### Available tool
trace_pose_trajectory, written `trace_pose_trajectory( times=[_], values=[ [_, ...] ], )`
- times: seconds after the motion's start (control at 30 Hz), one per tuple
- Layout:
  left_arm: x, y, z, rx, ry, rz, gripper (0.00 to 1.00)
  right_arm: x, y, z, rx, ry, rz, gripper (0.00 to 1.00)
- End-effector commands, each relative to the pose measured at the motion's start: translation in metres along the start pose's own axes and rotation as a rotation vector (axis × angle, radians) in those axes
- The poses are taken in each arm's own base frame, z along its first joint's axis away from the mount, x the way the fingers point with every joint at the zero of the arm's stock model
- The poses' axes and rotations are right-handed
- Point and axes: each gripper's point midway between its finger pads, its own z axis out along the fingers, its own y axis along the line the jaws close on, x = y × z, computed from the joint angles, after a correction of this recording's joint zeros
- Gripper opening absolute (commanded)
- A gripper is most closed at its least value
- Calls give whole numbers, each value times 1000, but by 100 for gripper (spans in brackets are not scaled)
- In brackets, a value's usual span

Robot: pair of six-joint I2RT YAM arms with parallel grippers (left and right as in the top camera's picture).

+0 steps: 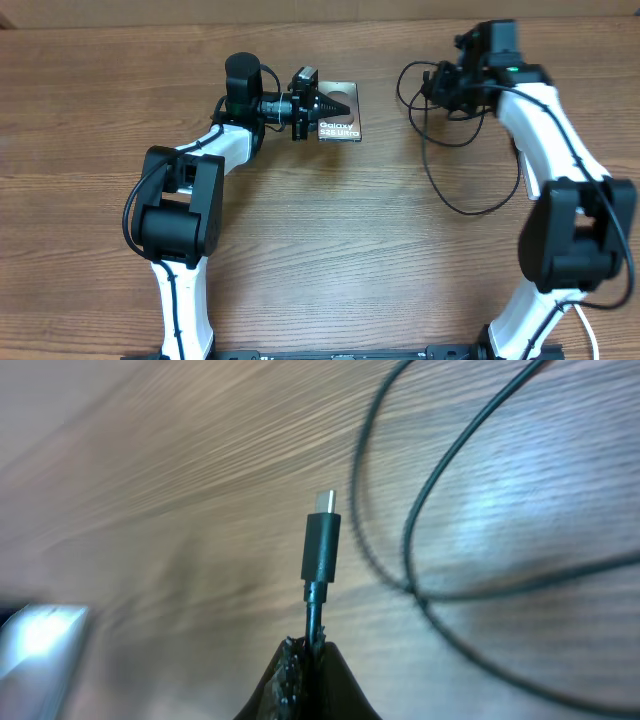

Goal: Plug charger to phone and switch on socket
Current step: 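Lift the cable end with the right gripper toward the held phone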

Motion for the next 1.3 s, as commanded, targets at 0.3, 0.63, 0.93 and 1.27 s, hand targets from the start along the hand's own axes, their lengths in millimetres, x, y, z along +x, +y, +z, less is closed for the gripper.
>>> trace_pose_trajectory(
  times=[0.3, 0.63, 0.93, 1.27],
  values=[
    [-13, -21, -8, 22, -81, 146, 4, 79, 65, -79, -651, 259, -262, 4],
    [-14, -21, -8, 22, -91, 186, 4, 148, 46, -65, -755, 400, -116, 4],
    [-14, -21, -8, 22, -93, 198, 4, 138, 27, -69, -469, 363, -118, 4],
    [-21, -23, -9, 25, -131, 218, 4, 153, 61, -129, -512, 227, -219, 4]
  ],
)
